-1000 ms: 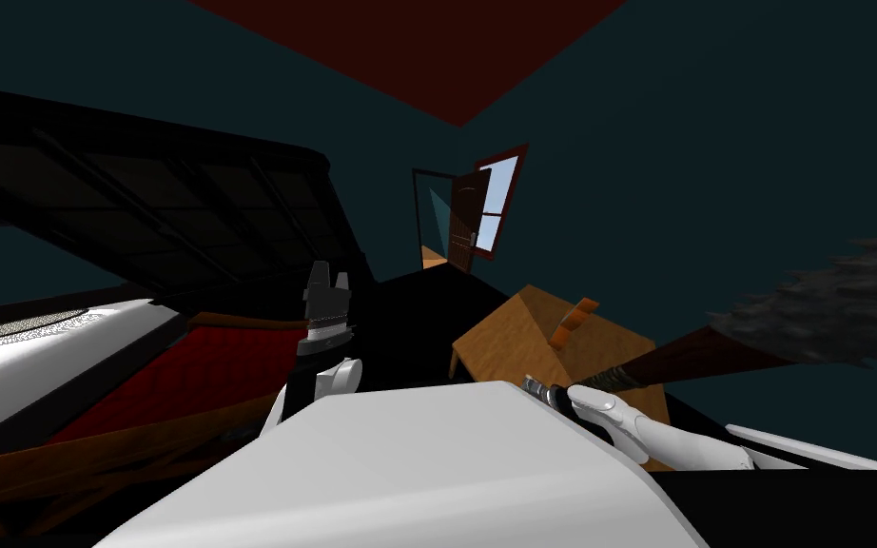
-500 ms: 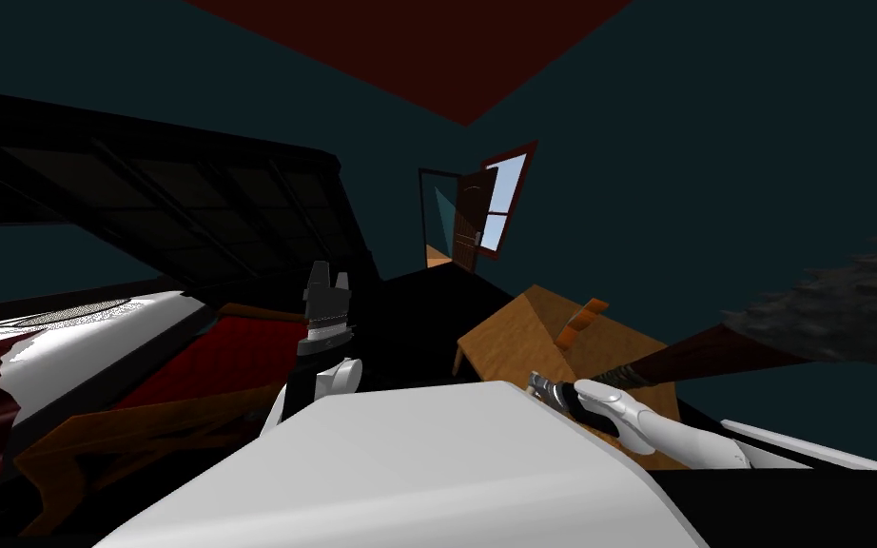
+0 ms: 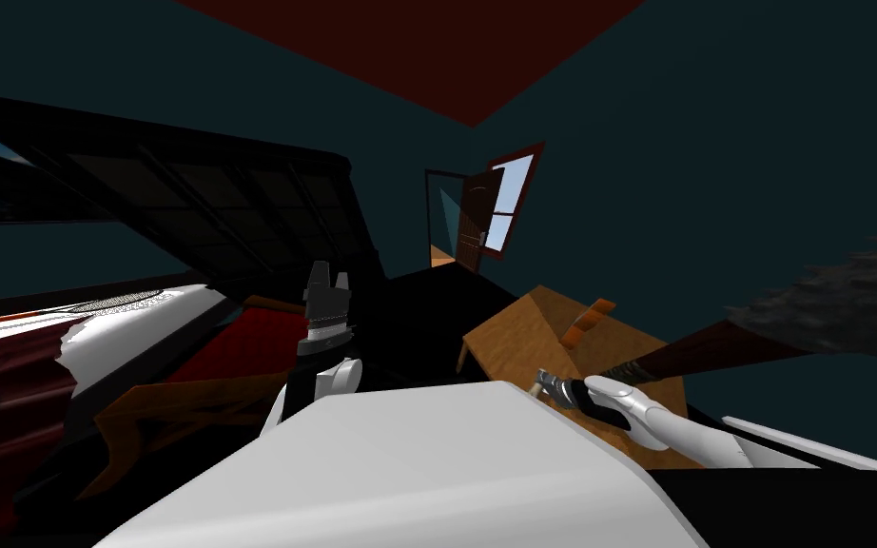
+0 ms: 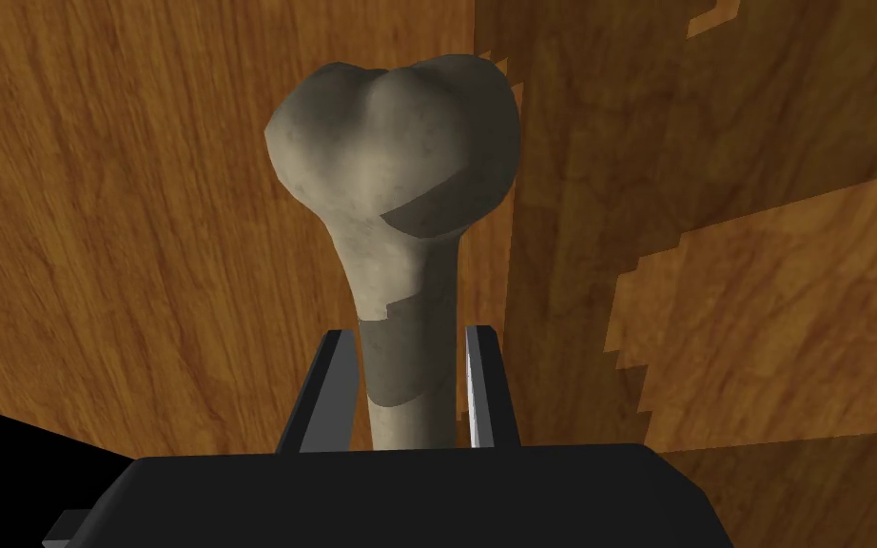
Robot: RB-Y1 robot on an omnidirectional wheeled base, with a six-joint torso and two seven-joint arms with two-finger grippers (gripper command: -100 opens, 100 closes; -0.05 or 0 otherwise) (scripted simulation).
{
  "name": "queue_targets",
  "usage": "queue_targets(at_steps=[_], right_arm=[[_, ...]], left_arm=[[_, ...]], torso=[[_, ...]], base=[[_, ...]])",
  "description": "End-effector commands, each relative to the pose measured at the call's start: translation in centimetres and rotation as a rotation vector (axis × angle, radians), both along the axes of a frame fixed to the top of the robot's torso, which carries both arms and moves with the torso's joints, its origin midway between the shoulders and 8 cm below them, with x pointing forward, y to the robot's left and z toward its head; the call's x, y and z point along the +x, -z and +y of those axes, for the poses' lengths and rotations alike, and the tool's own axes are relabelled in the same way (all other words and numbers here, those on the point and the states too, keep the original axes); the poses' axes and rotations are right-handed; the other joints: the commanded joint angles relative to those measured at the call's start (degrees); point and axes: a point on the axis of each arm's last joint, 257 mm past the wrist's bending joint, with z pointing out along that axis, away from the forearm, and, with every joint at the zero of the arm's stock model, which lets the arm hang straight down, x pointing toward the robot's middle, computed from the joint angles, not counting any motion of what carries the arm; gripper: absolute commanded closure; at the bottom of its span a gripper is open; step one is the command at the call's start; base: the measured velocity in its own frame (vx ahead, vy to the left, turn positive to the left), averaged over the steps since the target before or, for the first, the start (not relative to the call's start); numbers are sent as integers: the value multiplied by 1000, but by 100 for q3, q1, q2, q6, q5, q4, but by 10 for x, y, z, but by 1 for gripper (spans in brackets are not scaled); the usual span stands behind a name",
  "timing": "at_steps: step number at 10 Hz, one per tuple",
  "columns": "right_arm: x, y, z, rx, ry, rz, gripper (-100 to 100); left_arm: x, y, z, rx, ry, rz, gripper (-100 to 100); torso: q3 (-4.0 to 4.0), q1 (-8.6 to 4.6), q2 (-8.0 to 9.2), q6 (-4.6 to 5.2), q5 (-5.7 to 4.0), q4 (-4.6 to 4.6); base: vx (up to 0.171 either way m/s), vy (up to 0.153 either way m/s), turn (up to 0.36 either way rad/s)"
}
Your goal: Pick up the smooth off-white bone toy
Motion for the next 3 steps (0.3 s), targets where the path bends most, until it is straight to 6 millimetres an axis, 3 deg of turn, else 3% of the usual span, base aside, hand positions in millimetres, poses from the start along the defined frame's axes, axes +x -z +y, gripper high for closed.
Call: queue_targets(at_steps=[1,2,3], right_arm=[[2,-6,-12,4,15,-3,100],[3,-2,-8,0,10,-2,100],[3,-3,-9,3,10,-2,0]], left_arm=[[0,0,0,0,0,0,0],[0,0,0,0,0,0,0],[0,0,0,0,0,0,0]], torso=[[0,0,0,0,0,0],[2,4,3,-1,1,1],[-1,-5,-2,2,-1,0]], base=[[-54,66,81],[-24,29,14],[-4,5,-5]])
